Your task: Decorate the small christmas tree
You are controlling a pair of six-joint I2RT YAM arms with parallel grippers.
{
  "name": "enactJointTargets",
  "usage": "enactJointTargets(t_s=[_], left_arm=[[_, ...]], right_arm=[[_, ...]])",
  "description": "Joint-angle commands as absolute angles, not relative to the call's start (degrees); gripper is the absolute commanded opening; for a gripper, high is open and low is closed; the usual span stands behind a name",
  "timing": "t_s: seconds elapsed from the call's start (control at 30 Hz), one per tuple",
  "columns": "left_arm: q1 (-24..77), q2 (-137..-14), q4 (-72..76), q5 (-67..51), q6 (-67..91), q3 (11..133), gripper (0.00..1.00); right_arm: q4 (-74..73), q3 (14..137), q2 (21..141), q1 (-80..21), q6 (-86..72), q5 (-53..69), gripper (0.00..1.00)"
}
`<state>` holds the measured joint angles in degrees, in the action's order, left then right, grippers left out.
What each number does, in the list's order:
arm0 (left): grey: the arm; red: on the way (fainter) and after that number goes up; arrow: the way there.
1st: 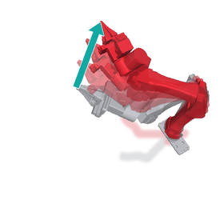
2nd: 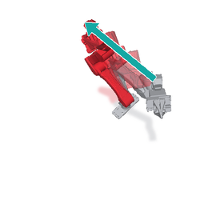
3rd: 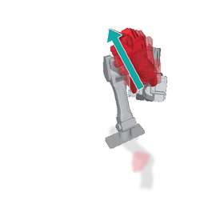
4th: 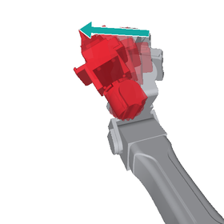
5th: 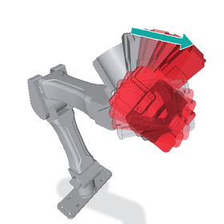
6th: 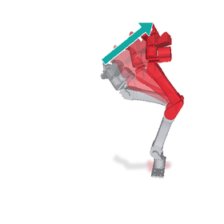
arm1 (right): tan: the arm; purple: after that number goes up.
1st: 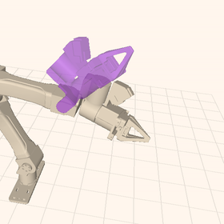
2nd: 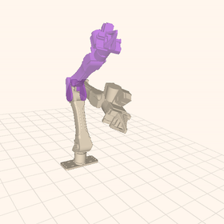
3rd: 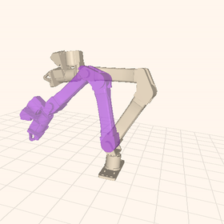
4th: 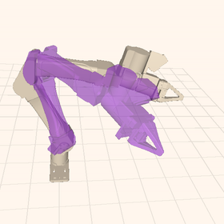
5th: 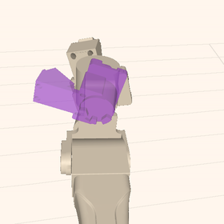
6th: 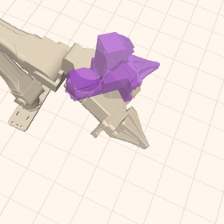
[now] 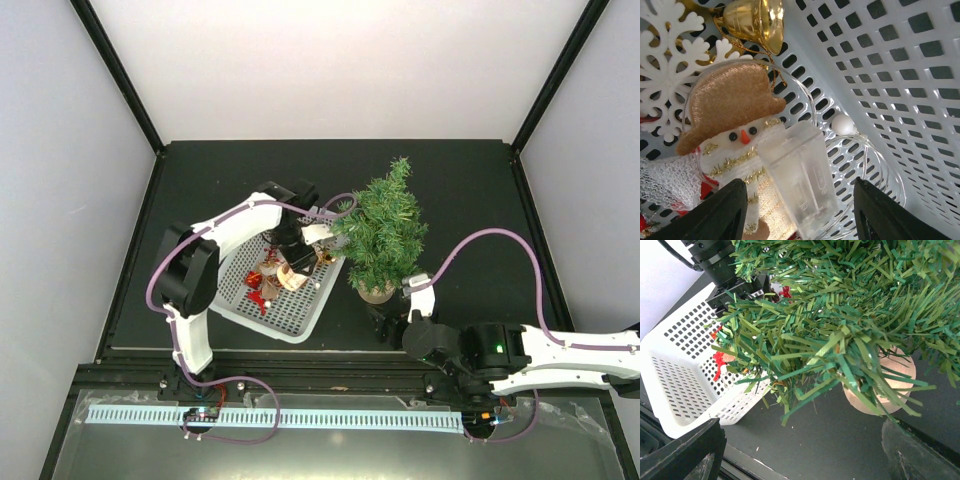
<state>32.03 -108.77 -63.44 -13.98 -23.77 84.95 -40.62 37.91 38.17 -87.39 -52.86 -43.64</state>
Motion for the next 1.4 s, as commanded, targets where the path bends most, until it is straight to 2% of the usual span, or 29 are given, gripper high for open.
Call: enactJointTargets(t_s=[0.0, 0.6, 0.7, 0.83, 1.37], left_arm=[[33.64, -108.9, -61.37, -11.42, -22.26, 83.71, 0.58], [36.1, -111.88, -58.83, -7.49, -21.18, 81.56, 0.57], [36.21, -111.99, -58.65, -6.83, -21.18, 81.22, 0.55], [36.23, -111.59, -58.54, -6.35, -21.27, 80.97, 0.45], [35.67, -106.5, -61.05, -4.49, -22.01, 82.5, 0.39]], right_arm=[[-38.93, 36.94, 37.38, -87.76, -54.0, -44.8, 0.86], [-38.3, 34.85, 36.3, -87.78, -55.44, -44.42, 0.86], [-38.18, 34.64, 36.31, -87.72, -55.59, -44.47, 0.87], [-37.99, 34.41, 36.3, -87.72, -55.73, -44.42, 0.87], [-37.71, 33.93, 36.26, -87.68, -56.12, -44.11, 0.87]])
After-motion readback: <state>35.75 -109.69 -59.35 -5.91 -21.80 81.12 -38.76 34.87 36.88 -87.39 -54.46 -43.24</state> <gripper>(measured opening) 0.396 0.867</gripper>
